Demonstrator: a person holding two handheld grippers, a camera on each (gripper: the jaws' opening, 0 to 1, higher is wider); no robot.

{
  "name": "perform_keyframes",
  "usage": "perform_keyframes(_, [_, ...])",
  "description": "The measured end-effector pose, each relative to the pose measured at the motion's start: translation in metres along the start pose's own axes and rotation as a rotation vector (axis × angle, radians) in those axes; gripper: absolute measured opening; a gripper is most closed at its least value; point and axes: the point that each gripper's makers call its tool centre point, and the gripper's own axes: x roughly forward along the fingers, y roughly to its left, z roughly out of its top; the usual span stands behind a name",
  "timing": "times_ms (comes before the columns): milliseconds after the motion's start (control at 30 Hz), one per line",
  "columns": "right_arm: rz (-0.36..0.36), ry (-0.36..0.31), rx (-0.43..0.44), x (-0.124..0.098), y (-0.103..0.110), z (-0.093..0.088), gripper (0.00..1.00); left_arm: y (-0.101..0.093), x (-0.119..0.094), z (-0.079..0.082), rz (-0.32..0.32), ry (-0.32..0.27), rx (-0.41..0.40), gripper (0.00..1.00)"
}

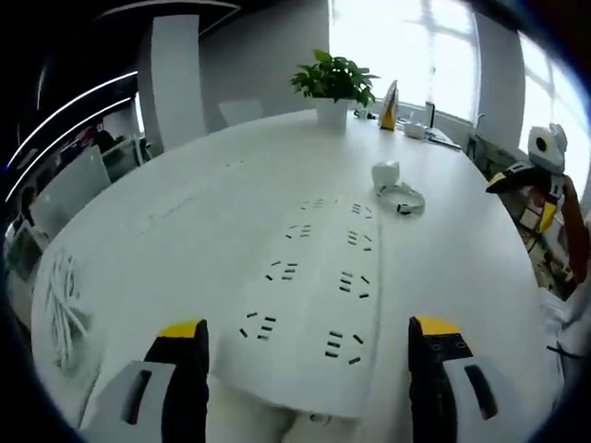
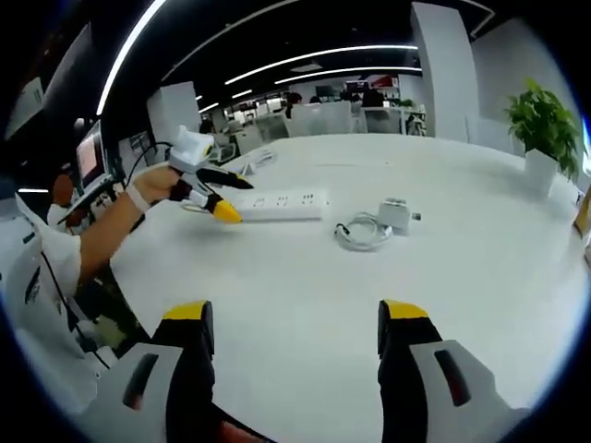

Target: Straighten the power strip on the desk, plug the charger into it

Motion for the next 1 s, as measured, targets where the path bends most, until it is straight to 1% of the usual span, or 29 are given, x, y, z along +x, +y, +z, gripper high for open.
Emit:
perform_keyframes(133, [0.005,0.0,0.002,0.001,0.001,0.0,0.71,0.0,0.001,-0.001,-0.013,0.002,-0.001,0.83])
perform_keyframes(267, [0.015,0.002,-0.017,0.003,0.0,0.002,0.71,0.0,0.002,-0.003,-0.022,0.016,0.038,0.81])
perform_keyframes(300, [0.018,0.009,-0.036,0.004,0.0,0.003,0.71,0.001,0.002,-0.003,-0.025,0.021,0.044,0.79])
perform_keyframes(367, [0.024,0.047,-0.112,0.01,-0.005,0.003,0.71,0.004,0.002,-0.003,-0.025,0.027,0.046,0.77])
perform_keyframes(400, [0.024,0.066,-0.161,0.015,-0.01,0.006,0.71,0.006,0.004,-0.005,-0.022,0.039,0.054,0.76])
perform_keyframes(467, [0.036,0.095,-0.227,0.024,-0.015,0.011,0.72,0.008,0.007,-0.008,-0.013,0.061,0.072,0.76])
perform_keyframes(500, [0.053,0.089,-0.251,0.027,-0.015,0.018,0.72,0.009,0.007,-0.007,-0.016,0.054,0.059,0.76])
perform_keyframes(567, [0.064,0.076,-0.259,0.033,-0.017,0.029,0.73,0.009,0.007,-0.006,-0.018,0.052,0.051,0.77])
perform_keyframes(600, [0.083,0.065,-0.29,0.036,-0.019,0.038,0.73,0.009,0.007,-0.007,-0.02,0.052,0.047,0.77])
perform_keyframes(633, [0.089,0.059,-0.299,0.037,-0.02,0.042,0.73,0.009,0.007,-0.007,-0.022,0.053,0.044,0.77])
perform_keyframes(733, [0.109,0.062,-0.341,0.041,-0.024,0.056,0.72,0.008,0.007,-0.008,-0.025,0.059,0.044,0.77])
perform_keyframes(800, [0.142,0.043,-0.406,0.049,-0.024,0.075,0.72,0.008,0.007,-0.008,-0.029,0.065,0.048,0.76])
perform_keyframes(833, [0.153,0.04,-0.423,0.052,-0.024,0.08,0.72,0.009,0.007,-0.008,-0.031,0.069,0.05,0.76])
perform_keyframes(900, [0.184,0.067,-0.488,0.068,-0.025,0.094,0.73,0.008,0.007,-0.008,-0.034,0.079,0.05,0.76])
perform_keyframes(1000, [0.238,0.13,-0.573,0.095,-0.026,0.103,0.73,0.007,0.006,-0.009,-0.035,0.084,0.049,0.76])
